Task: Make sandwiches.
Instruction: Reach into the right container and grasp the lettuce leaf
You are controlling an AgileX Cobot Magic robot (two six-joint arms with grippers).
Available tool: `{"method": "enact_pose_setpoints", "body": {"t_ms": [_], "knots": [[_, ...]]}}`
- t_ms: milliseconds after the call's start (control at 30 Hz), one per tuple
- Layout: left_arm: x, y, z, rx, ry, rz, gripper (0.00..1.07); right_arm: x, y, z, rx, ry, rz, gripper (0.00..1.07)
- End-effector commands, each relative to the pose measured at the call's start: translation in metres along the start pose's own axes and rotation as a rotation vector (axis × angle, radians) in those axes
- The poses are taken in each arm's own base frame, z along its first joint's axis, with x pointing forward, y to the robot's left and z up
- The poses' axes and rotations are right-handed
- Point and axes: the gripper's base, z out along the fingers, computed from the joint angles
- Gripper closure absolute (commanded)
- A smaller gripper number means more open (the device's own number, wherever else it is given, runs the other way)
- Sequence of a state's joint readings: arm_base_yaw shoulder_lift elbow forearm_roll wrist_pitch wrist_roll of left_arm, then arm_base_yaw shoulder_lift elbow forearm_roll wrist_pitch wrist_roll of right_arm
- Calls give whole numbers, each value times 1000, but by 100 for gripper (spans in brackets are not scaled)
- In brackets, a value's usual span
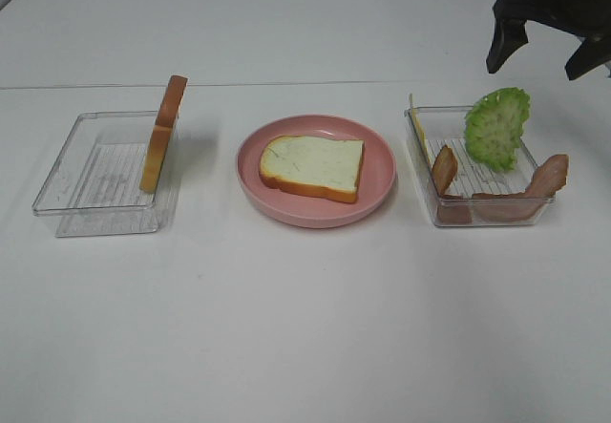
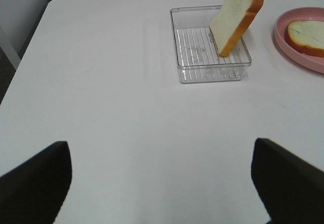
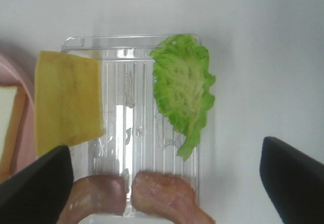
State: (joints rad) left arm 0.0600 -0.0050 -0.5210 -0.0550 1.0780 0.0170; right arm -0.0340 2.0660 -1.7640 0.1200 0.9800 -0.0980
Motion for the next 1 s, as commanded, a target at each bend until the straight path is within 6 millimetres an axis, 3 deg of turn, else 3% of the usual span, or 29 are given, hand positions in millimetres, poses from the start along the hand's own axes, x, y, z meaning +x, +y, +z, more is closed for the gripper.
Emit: {"method": "enact_pose_setpoints", "body": {"t_ms": [33,267,400,700,800,833,867,900,933,1000], "knots": [[2,0,-2,-2,-20,-2,18,-6,-20,16,-27,16,34,12],[2,0,-2,-2,-20,-2,18,-12,-28,51,-58,30,45,14],[2,0,-2,-2,-20,-2,18,-11,-31,72,-61,59,50,20],[2,0,-2,-2,-20,-2,18,-8,-32,86,-69,86,60,25],[2,0,-2,-2,-20,-2,18,-7,-32,86,-69,92,78,38],[2,0,-2,-2,-20,-2,18,-7,-32,86,-68,93,92,63],[2,0,-2,-2,-20,-2,18,-7,-32,86,-68,93,92,63],[2,0,-2,-2,-20,-2,18,-7,-32,86,-68,92,92,89],[2,0,-2,-2,-20,-2,18,-7,-32,86,-68,92,92,102],[2,0,-2,-2,-20,-2,18,-7,-31,86,-68,92,93,107]]}}
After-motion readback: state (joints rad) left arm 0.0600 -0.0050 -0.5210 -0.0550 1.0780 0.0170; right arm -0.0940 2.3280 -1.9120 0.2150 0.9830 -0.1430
